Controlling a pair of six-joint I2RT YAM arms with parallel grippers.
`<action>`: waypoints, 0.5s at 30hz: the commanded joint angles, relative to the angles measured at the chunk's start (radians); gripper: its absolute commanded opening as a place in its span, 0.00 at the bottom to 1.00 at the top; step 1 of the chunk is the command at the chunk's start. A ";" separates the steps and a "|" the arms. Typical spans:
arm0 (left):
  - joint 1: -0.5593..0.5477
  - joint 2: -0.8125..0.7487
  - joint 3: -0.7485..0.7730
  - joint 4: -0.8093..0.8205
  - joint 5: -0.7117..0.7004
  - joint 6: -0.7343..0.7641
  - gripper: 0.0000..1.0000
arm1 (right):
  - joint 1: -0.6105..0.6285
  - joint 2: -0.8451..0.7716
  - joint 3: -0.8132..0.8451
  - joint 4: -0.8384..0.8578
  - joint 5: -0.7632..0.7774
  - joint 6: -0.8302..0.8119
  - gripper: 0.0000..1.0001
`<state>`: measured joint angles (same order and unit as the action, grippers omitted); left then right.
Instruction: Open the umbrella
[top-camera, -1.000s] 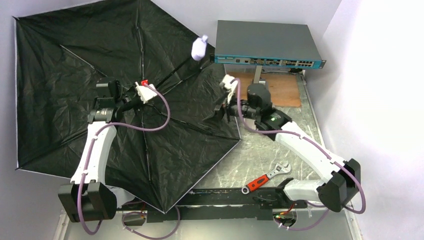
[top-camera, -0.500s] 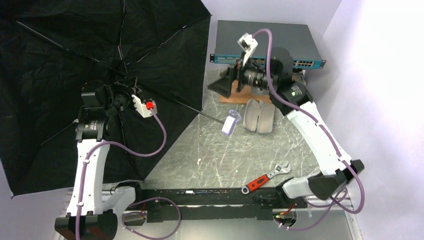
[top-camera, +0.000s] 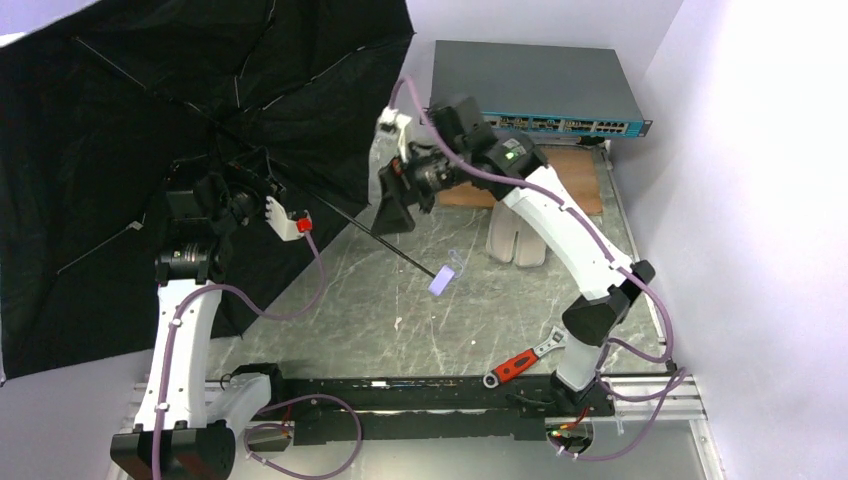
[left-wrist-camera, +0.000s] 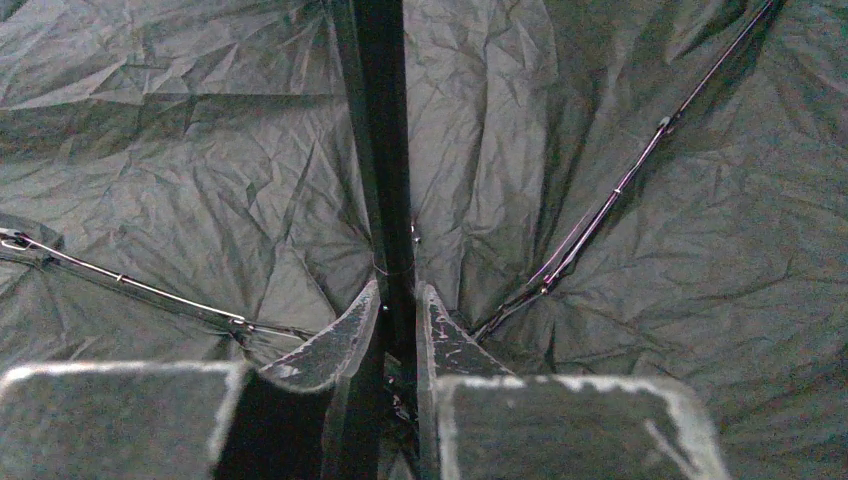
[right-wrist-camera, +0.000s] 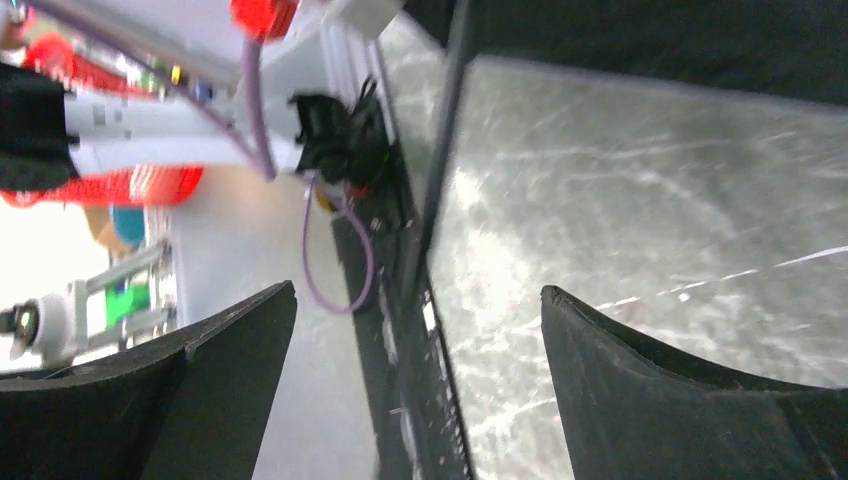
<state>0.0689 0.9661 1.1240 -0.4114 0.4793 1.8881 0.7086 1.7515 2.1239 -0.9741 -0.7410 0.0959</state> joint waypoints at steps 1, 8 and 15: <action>0.000 -0.014 0.017 0.114 -0.047 0.154 0.00 | 0.071 0.028 0.091 -0.239 0.030 -0.148 0.93; -0.005 -0.027 0.018 0.140 -0.094 0.158 0.00 | 0.102 0.012 -0.046 -0.278 0.112 -0.208 0.68; -0.004 -0.039 0.007 0.168 -0.089 0.163 0.00 | 0.106 0.038 -0.118 -0.278 0.169 -0.253 0.52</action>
<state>0.0677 0.9638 1.1236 -0.3424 0.3866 2.0121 0.8131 1.7935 2.0060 -1.2282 -0.6281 -0.1055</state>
